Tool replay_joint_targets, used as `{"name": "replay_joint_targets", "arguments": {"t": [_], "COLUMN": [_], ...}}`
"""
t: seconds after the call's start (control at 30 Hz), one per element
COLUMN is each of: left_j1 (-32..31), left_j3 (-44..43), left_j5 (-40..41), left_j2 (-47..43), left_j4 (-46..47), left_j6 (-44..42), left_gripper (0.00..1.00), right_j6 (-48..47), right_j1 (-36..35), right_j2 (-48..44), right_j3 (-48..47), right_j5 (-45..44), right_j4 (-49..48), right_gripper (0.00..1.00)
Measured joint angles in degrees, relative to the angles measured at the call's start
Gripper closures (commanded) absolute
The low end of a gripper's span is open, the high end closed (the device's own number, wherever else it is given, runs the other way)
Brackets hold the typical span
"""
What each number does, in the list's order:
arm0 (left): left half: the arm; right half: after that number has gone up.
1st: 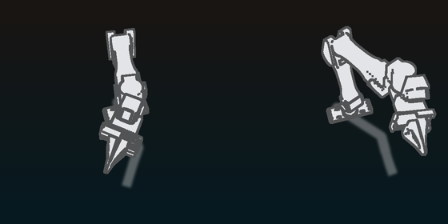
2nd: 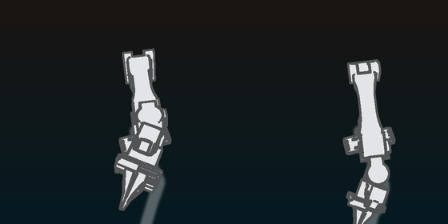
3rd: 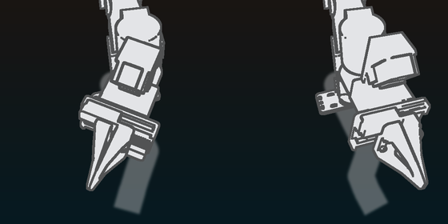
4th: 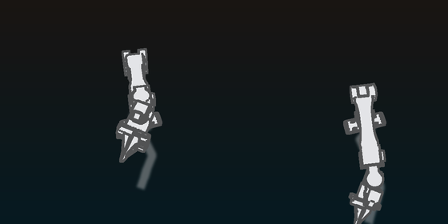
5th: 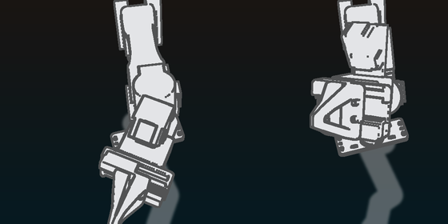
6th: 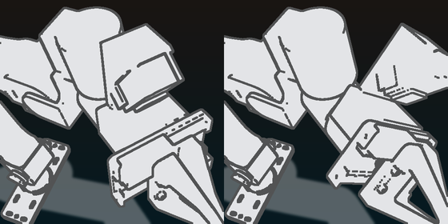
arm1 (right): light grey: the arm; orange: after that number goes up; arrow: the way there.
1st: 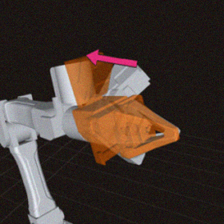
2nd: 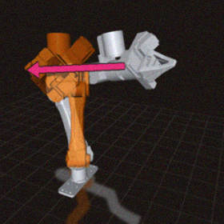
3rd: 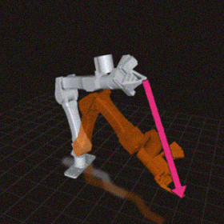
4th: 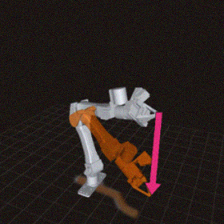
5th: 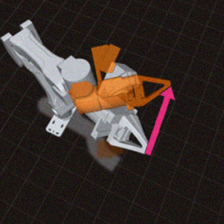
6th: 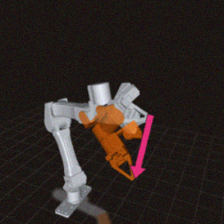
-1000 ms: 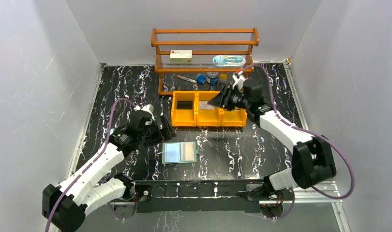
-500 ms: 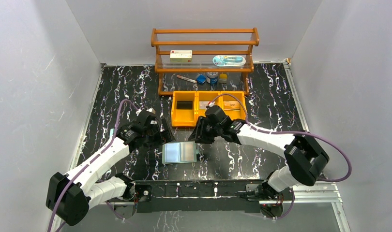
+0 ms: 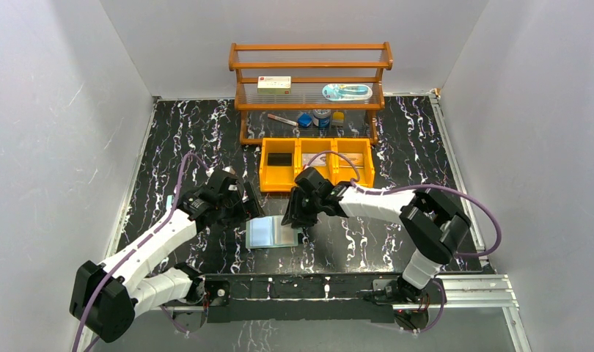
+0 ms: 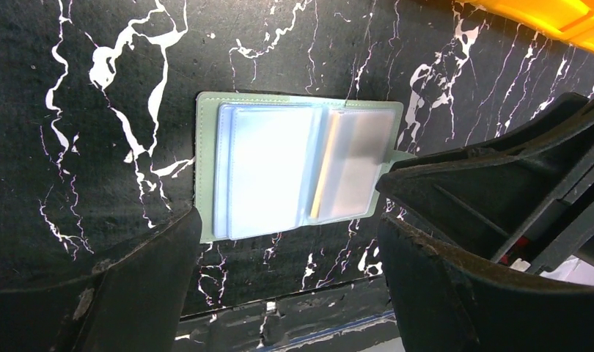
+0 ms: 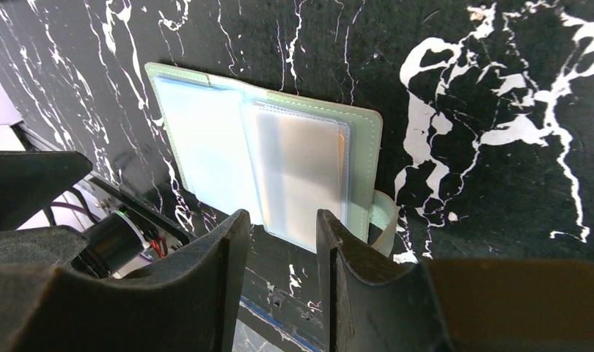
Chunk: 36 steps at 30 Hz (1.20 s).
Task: Take the credit cards out of the card holder
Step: Remove the credit card from the card holder.
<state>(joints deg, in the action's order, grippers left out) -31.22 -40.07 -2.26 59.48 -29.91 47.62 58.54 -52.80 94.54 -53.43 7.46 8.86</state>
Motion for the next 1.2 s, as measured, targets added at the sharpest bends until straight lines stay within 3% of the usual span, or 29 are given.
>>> {"name": "replay_joint_targets", "arguments": {"t": [0.47, 0.9, 1.2], "left_j1": [0.0, 0.0, 0.0], "left_j3": [1.25, 8.87, 10.49], "left_j5": [0.39, -4.44, -8.98], "left_j2": [0.02, 3.58, 5.22], "left_j4": [0.72, 5.53, 9.03], "left_j6": [-0.04, -1.14, -1.55], "left_gripper": [0.28, 0.63, 0.64], "right_j6": [1.05, 1.36, 1.99], "right_j1": [-0.55, -0.52, -0.52], "right_j2": [3.56, 4.59, 6.97], "right_j3": [-1.27, -1.55, -2.67], "right_j5": [0.04, 2.25, 5.62], "right_j4": [1.79, 1.2, -1.14], "right_gripper": [0.53, 0.59, 0.59]}}
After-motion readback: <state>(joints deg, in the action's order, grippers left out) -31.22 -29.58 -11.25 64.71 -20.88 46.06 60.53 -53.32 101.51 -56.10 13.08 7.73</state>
